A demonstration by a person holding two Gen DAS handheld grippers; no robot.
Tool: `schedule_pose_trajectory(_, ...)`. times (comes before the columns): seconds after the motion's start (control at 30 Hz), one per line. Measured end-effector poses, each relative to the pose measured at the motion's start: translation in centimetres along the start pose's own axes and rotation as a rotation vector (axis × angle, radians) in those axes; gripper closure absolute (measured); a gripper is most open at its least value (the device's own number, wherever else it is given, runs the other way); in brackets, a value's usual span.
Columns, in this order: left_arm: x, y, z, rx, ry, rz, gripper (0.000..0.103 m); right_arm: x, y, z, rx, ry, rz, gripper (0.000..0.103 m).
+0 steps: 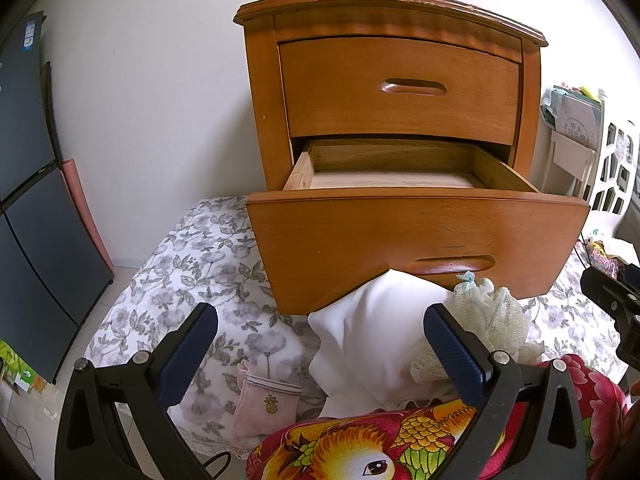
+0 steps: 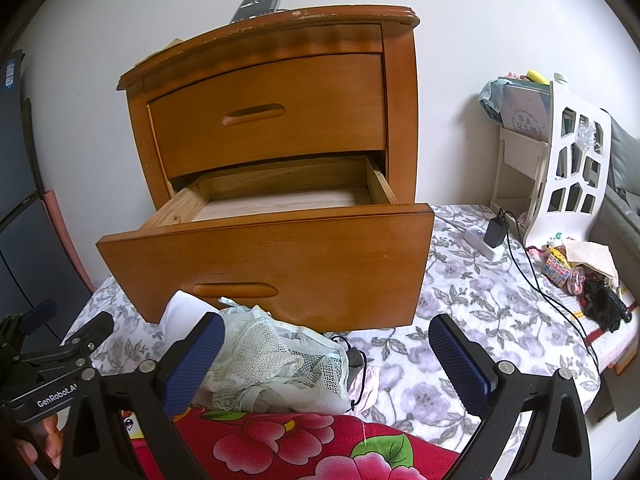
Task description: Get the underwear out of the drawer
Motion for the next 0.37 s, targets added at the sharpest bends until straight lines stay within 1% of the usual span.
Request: schedule_pose_trajectory(0.37,0.18,0.15,-0.13,-0.003,0.007,0.011,0.000,-0.01,-0.07,0.07,0.000,0.000,-0.001,0.000)
Point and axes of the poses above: each gripper's, at about its wrist camera, not at the fingertips, and y roughly against the way its jaws point, x to its left, z to its top, the point moved 2 cm from there along -y, roughly the way its jaws point, and after that the axes turned 6 degrees about -z, right-handed, at the moved point
